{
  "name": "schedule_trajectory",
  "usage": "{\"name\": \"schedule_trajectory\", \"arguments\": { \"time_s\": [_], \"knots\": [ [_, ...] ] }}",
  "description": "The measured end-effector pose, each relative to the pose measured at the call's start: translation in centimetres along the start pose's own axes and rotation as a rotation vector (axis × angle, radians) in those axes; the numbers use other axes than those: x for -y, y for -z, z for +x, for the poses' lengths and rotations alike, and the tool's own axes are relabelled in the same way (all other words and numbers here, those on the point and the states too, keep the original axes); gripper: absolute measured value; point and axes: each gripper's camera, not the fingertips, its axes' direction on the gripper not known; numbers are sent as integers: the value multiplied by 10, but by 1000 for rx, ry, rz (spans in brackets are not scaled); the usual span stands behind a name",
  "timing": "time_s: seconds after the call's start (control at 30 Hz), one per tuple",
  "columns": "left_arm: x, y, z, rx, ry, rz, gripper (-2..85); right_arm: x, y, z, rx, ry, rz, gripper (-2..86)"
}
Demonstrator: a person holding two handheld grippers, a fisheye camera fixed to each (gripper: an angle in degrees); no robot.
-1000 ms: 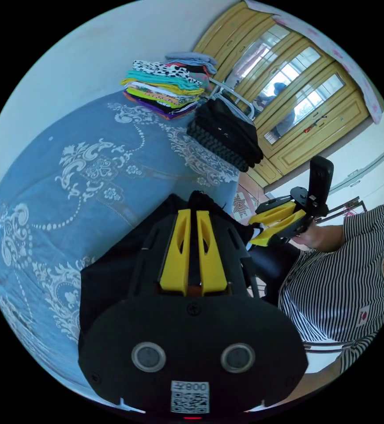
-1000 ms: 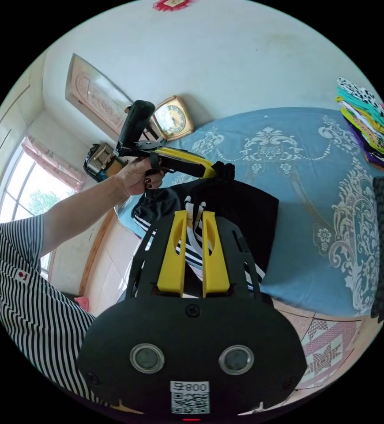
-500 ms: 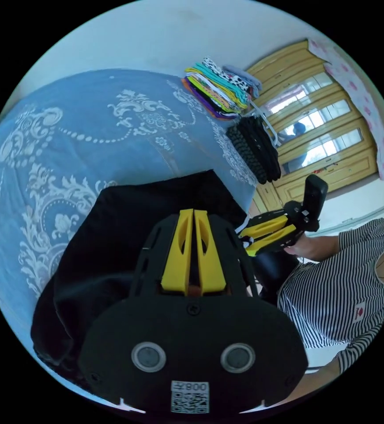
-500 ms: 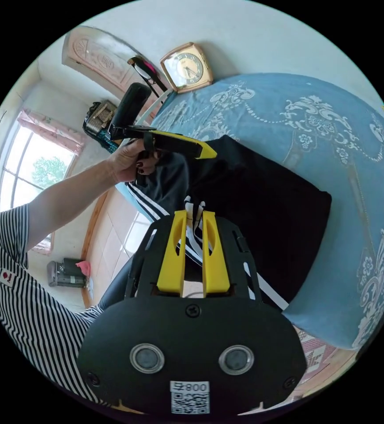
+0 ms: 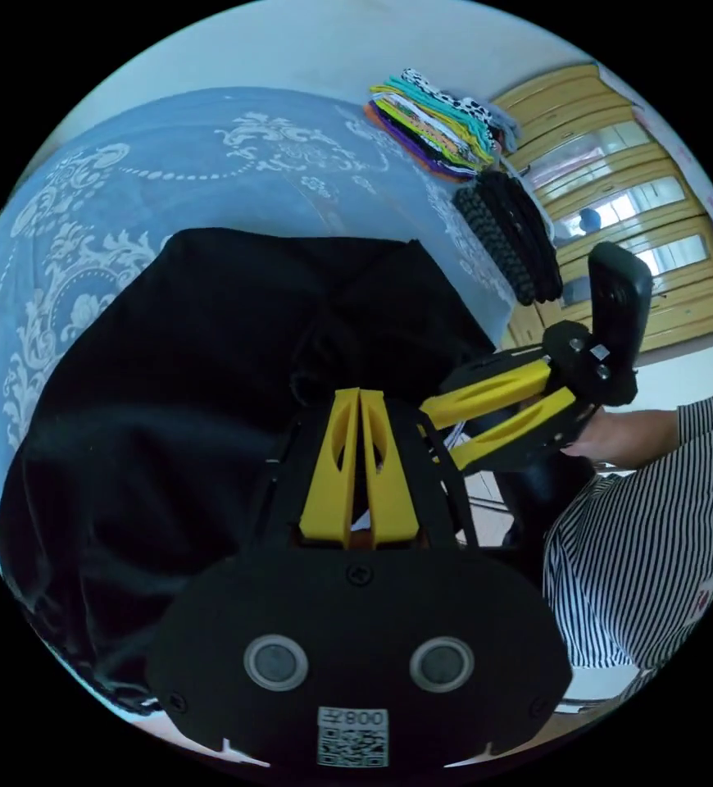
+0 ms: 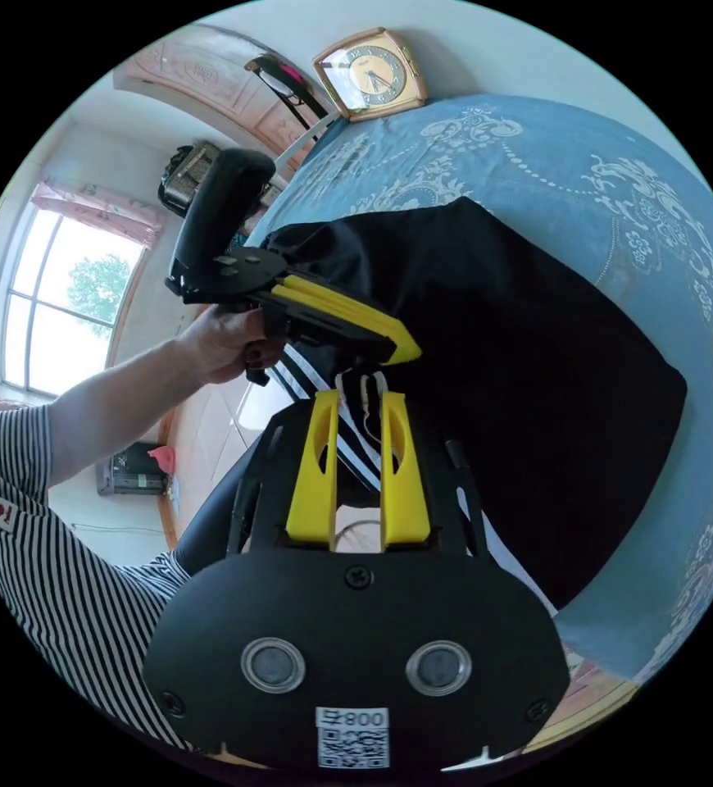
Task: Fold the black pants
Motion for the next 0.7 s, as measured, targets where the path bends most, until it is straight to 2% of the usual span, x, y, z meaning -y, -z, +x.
{"name": "schedule_trajectory", "arguments": {
  "time_s": [0.23, 0.3, 0.4, 0.5, 0.7],
  "knots": [
    [-44, 28, 24, -25, 61, 169, 1, 20, 35, -2, 70, -4, 120, 22],
    [-55, 26, 34, -43, 59, 176, 1, 35, 35, 2, 33, -19, 125, 13],
    [-67, 9, 47, 27, 77, 88, 1, 64, 21, 4, -54, -16, 102, 6],
    [-76, 2, 58, 73, 76, 99, 1, 91, -16, -1, -187, 14, -52, 3],
    [-85, -15, 92, 222, 4, 82, 1, 96, -34, -25, -326, 129, -26, 2]
  ]
}}
